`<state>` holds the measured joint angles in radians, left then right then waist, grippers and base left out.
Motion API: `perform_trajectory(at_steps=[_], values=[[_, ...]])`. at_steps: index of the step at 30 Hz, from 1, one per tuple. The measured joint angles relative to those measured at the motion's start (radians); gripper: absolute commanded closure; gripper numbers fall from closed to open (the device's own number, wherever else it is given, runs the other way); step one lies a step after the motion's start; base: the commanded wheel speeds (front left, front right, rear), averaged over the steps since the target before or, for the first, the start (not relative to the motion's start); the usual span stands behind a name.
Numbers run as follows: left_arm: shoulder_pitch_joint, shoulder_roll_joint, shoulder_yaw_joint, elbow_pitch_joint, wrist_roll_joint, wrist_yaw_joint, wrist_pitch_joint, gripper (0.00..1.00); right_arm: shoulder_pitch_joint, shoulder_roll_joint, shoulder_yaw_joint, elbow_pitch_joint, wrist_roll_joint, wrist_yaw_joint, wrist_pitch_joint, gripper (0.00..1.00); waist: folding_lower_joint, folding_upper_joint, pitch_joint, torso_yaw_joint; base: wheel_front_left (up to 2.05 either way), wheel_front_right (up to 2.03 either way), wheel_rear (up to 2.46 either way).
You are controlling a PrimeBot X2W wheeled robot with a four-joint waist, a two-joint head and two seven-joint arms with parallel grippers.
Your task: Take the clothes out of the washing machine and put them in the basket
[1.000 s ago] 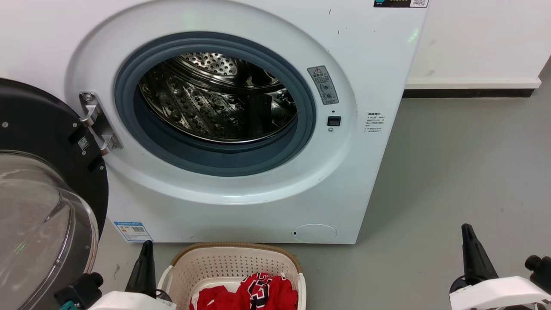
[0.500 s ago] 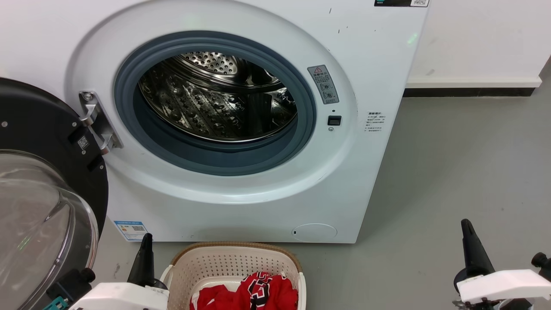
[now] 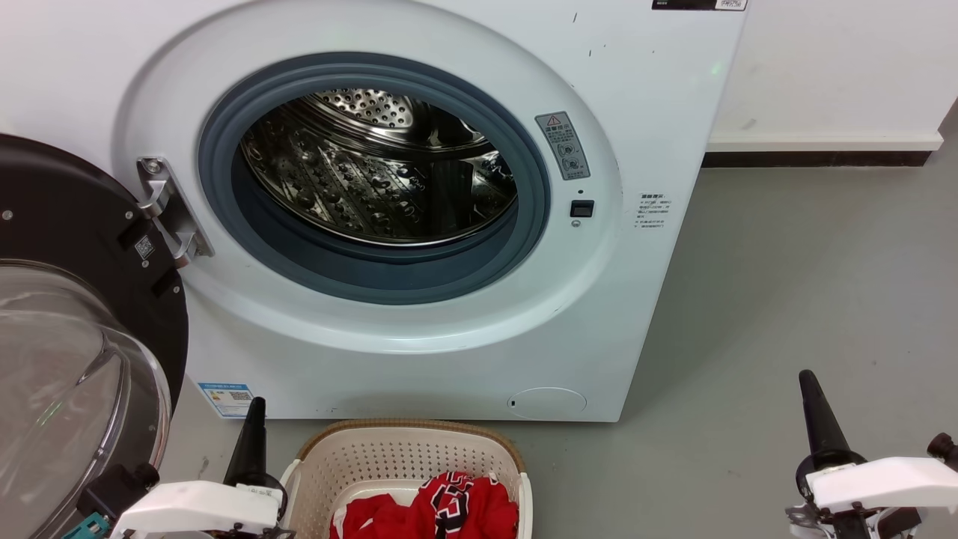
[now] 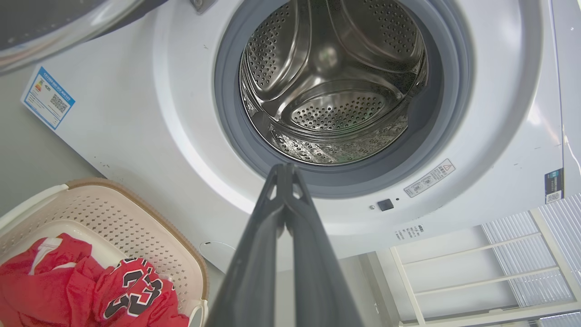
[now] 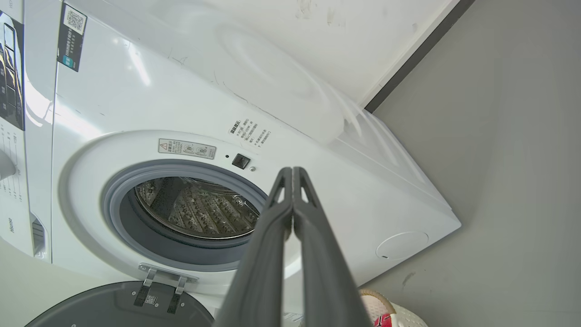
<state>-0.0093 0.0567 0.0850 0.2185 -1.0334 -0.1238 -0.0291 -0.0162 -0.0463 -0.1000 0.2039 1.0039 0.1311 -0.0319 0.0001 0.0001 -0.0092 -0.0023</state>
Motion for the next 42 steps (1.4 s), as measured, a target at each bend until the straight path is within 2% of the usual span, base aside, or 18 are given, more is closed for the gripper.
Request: perform_trajectory(at_steps=[42], values=[[-0.063, -0.004, 0.019, 0.017, -0.396, -0.004, 0.098, 1.0, -0.06, -0.001, -0.009, 0.027, 0.416, 0.0, 0.102, 1.0, 0.0, 0.0, 0.008, 0.001, 0.0, 0.0, 0.0]])
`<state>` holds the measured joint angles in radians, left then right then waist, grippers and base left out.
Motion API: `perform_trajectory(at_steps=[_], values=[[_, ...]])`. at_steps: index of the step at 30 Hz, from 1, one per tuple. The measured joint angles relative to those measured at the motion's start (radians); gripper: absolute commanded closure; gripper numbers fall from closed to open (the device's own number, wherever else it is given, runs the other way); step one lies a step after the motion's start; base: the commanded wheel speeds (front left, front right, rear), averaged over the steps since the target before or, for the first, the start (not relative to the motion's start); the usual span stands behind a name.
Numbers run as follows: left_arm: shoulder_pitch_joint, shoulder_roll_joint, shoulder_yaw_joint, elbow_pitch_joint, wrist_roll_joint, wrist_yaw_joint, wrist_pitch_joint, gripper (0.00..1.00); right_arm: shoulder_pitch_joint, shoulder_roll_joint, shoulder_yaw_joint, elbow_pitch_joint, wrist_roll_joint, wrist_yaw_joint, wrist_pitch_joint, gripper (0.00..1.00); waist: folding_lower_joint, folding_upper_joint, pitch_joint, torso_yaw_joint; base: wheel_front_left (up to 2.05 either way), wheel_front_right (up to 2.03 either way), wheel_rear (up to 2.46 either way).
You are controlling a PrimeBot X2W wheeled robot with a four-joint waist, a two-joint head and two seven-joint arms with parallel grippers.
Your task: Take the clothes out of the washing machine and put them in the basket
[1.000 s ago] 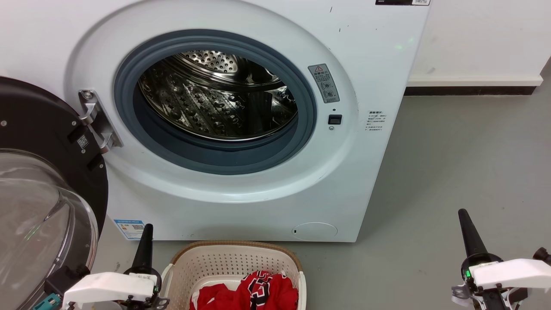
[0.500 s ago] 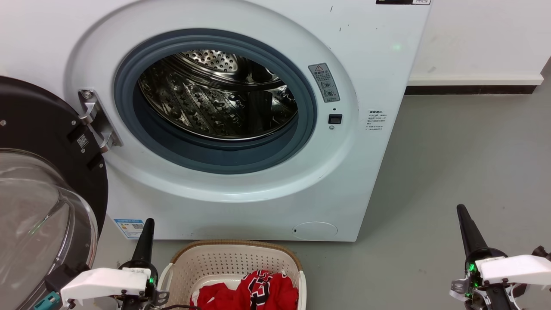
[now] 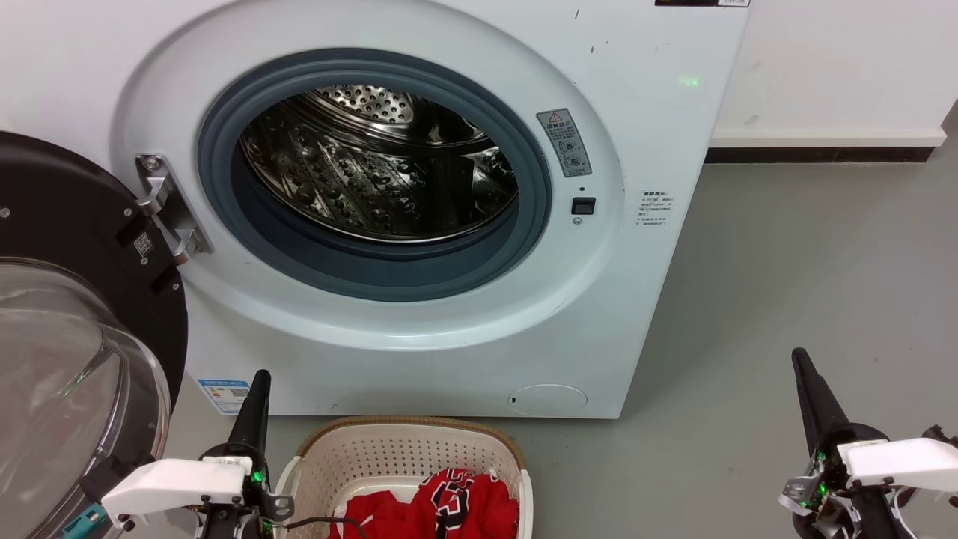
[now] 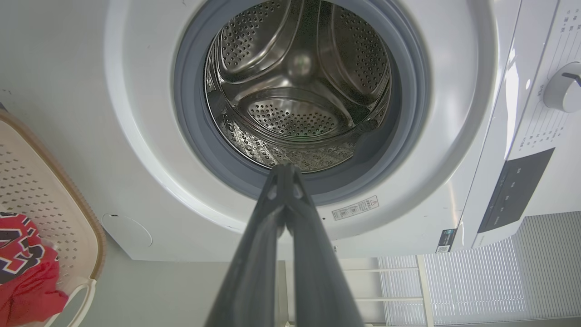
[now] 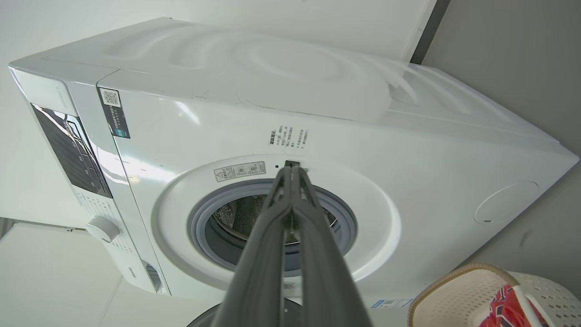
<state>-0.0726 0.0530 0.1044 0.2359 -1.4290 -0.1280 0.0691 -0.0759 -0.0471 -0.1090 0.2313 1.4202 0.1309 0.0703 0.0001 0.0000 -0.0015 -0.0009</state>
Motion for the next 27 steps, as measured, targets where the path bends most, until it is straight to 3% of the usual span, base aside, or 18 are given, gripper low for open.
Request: perform_trajectory(at_steps=[27], values=[[-0.034, -0.002, 0.008, 0.01, -0.183, -0.001, 0.046, 1.0, -0.028, -0.001, -0.004, 0.013, 0.191, 0.0, 0.045, 1.0, -0.0001, 0.0, 0.005, 0.001, 0.0, 0.0, 0.0]])
